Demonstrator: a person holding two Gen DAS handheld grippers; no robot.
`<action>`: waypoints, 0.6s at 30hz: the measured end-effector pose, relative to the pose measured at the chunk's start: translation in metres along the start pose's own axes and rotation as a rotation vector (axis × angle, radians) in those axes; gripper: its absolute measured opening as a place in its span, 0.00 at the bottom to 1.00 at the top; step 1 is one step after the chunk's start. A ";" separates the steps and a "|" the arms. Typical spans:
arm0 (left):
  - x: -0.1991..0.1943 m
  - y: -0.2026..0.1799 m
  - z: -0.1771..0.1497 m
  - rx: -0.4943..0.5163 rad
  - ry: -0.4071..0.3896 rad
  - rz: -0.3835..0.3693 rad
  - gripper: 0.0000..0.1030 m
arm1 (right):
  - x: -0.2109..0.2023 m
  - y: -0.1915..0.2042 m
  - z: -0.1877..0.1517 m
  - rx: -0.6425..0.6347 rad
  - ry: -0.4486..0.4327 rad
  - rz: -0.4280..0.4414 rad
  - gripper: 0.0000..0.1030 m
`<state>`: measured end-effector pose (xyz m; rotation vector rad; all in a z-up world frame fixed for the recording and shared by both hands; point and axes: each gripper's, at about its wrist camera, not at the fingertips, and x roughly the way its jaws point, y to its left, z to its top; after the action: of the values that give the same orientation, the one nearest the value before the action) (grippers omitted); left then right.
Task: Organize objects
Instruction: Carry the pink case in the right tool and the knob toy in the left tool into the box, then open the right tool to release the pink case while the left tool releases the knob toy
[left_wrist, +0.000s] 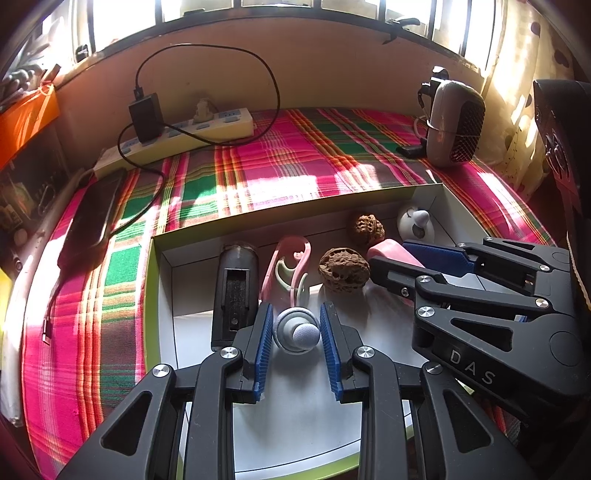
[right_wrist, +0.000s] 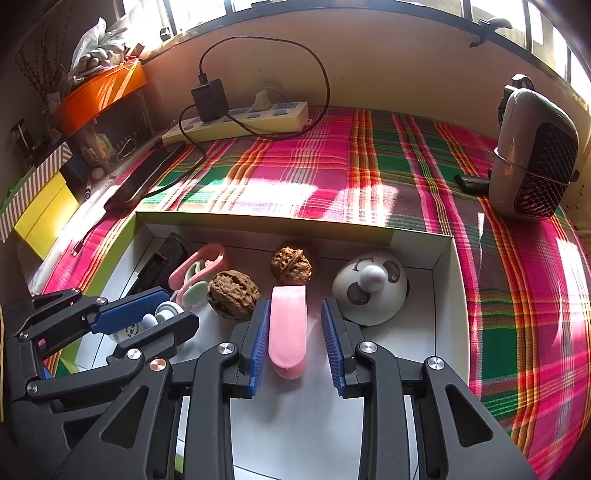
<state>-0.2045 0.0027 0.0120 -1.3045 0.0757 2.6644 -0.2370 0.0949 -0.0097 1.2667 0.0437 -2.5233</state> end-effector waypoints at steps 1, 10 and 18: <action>0.000 0.000 0.000 0.001 0.001 0.001 0.24 | 0.000 0.000 0.000 0.001 -0.001 0.000 0.30; -0.003 0.000 -0.002 -0.003 0.005 -0.002 0.24 | -0.003 -0.001 -0.001 0.007 -0.006 -0.001 0.35; -0.014 -0.002 -0.004 0.002 -0.012 -0.003 0.24 | -0.011 0.001 -0.003 0.009 -0.022 -0.005 0.35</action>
<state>-0.1924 0.0020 0.0205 -1.2867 0.0743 2.6685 -0.2282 0.0979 -0.0025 1.2435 0.0299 -2.5442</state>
